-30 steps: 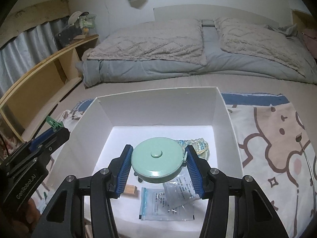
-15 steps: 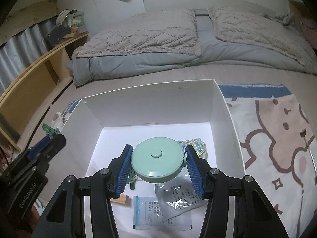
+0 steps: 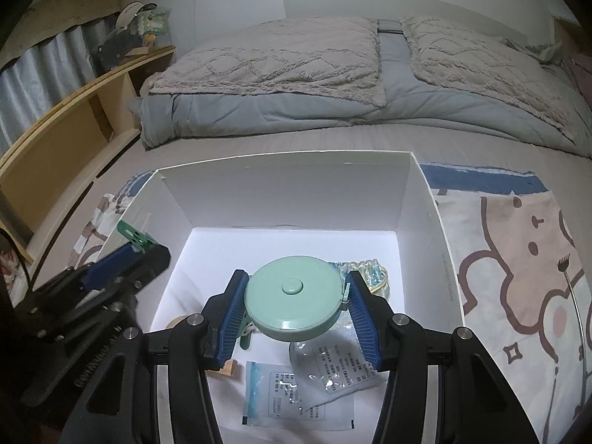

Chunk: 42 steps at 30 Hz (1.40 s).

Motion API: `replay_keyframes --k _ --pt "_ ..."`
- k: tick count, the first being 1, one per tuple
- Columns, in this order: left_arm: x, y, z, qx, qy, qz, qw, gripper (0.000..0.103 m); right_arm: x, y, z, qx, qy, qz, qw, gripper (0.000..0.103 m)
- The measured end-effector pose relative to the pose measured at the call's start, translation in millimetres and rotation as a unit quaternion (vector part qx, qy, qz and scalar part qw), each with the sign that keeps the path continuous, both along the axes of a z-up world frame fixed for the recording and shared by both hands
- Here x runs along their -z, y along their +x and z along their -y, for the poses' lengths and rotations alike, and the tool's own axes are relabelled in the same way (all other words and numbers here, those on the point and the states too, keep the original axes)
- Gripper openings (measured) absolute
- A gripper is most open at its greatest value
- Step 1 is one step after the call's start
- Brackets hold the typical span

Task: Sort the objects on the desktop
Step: 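Open the left gripper to drop the clothespin while the right gripper releases the tape measure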

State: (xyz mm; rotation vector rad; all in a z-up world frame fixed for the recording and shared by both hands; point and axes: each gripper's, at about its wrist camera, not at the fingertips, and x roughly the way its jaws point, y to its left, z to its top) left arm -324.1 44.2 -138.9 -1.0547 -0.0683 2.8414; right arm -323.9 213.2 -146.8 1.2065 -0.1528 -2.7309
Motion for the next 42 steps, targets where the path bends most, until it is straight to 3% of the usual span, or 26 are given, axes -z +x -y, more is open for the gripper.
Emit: replay_keyframes --k 5,6,9,17,28,31,37,40,42 --pt "6 -3 3 -0.006 0.002 0.009 0.9999 0.032 0 -1 0 0.001 -0.003 0.001 1.000 0.054" --pt "6 -4 4 -0.008 0.005 0.012 0.9999 0.036 -1 -1 0 0.002 -0.003 0.001 1.000 0.054" --pt "4 -1 7 -0.020 0.008 0.007 0.9997 0.059 -1 -1 0 0.004 -0.005 0.003 1.000 0.054" --pt "1 5 10 -0.021 -0.012 0.003 0.9997 0.061 -1 -2 -2 0.012 -0.008 0.006 1.000 0.054" --pt "-4 16 16 -0.013 0.001 -0.015 0.9998 0.087 -10 -8 -1 0.017 -0.033 0.011 0.999 0.054" --pt "-6 18 17 -0.015 0.003 -0.016 0.9997 0.090 -9 -10 2 0.016 -0.020 0.014 1.000 0.054" --pt "-6 20 14 -0.028 -0.035 -0.025 0.9987 0.092 0 -16 0 0.022 -0.021 0.032 0.999 0.054" --pt "-6 20 15 -0.030 -0.037 -0.028 0.9985 0.092 2 -18 -2 0.024 -0.027 0.038 0.999 0.054" --pt "-5 20 15 -0.036 -0.039 -0.028 0.9982 0.094 1 -17 -3 0.026 -0.031 0.034 0.999 0.060"
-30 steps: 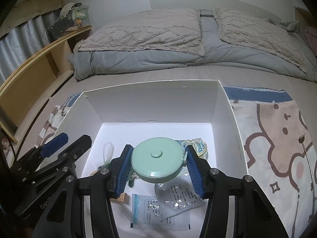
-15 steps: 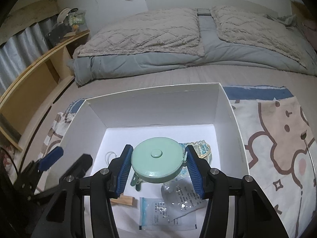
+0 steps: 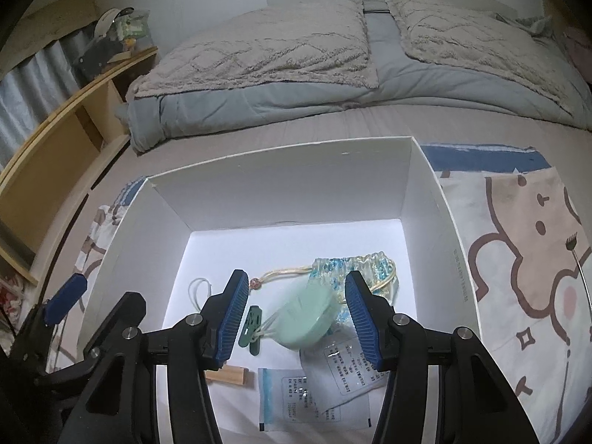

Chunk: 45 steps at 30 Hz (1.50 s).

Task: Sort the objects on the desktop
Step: 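Open the left gripper to drop the clothespin while the right gripper releases the tape measure, then raise both open grippers out of the shoebox back toward the pile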

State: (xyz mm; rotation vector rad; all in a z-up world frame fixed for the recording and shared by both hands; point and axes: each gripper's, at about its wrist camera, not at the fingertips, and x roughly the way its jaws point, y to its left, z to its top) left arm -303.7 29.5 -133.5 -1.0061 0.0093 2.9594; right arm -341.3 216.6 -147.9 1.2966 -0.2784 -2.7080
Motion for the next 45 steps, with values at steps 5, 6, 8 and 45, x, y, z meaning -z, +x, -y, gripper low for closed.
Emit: replay_keyframes --k 5,6,8,45 --pt "3 -1 -3 -0.017 -0.023 0.003 0.9996 0.096 -7 4 -4 0.004 -0.017 -0.021 1.000 0.089" --pt "3 0 -5 -0.013 -0.028 0.003 0.9995 0.096 -8 5 -4 0.003 -0.016 -0.022 1.000 0.089" --pt "4 1 -8 -0.005 -0.033 0.001 0.9995 0.096 -7 6 -3 0.001 -0.013 -0.021 1.000 0.089" --pt "-32 38 10 -0.013 0.024 -0.004 0.9996 0.097 -37 56 -16 0.009 0.011 -0.059 0.998 0.103"
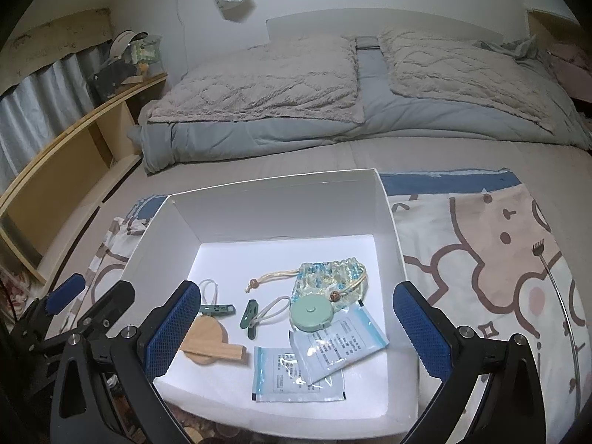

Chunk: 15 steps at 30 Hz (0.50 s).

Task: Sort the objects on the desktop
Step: 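Raise both open grippers out of the shoebox back toward the pile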

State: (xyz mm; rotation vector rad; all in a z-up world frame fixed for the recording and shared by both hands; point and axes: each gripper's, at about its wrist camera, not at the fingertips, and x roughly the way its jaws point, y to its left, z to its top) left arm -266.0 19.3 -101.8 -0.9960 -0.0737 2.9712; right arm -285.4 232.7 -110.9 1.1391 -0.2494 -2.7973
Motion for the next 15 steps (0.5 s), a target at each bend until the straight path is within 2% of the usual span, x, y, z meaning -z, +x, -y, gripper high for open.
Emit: replay_keyframes --k 15 --pt "-34 35 -2 -0.010 0.007 -0.034 0.9994 0.098 -24 41 -6 -0.004 0.017 -0.032 0.999 0.103"
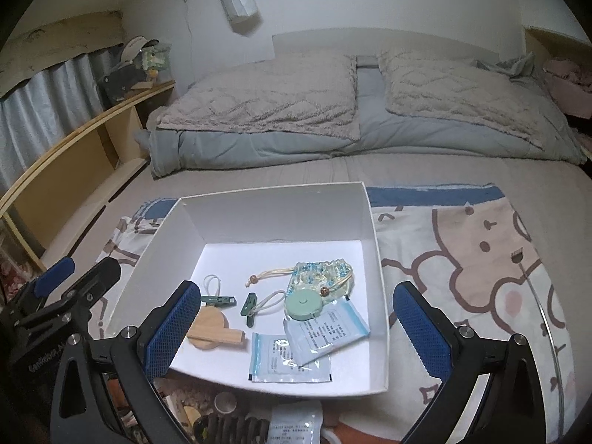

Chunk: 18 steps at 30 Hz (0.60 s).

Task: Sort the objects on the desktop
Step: 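Raise both open grippers out of the shoebox back toward the pile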

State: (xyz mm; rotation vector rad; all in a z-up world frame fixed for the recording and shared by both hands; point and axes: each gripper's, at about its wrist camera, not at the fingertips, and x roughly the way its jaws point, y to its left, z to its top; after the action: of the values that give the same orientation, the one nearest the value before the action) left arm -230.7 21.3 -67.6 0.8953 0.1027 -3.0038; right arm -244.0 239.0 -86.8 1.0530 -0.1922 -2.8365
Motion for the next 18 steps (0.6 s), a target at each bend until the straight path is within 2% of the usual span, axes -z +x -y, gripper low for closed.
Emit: replay_keyframes --k 7,13,18 --pt "-13 26 -2 -0.001 0.001 -0.019 0.9998 0.098 -14 27 -3 -0.001 0.006 -0.023 1.000 0.103" --pt "-31 53 -5 -0.012 -0.028 -0.053 0.9981 0.103 -28 54 -5 -0.009 0.016 -0.046 0.999 0.103" --pt "-43 75 -6 -0.009 -0.025 -0.068 0.9974 0.103 -38 72 -4 -0.015 0.028 -0.059 0.998 0.103"
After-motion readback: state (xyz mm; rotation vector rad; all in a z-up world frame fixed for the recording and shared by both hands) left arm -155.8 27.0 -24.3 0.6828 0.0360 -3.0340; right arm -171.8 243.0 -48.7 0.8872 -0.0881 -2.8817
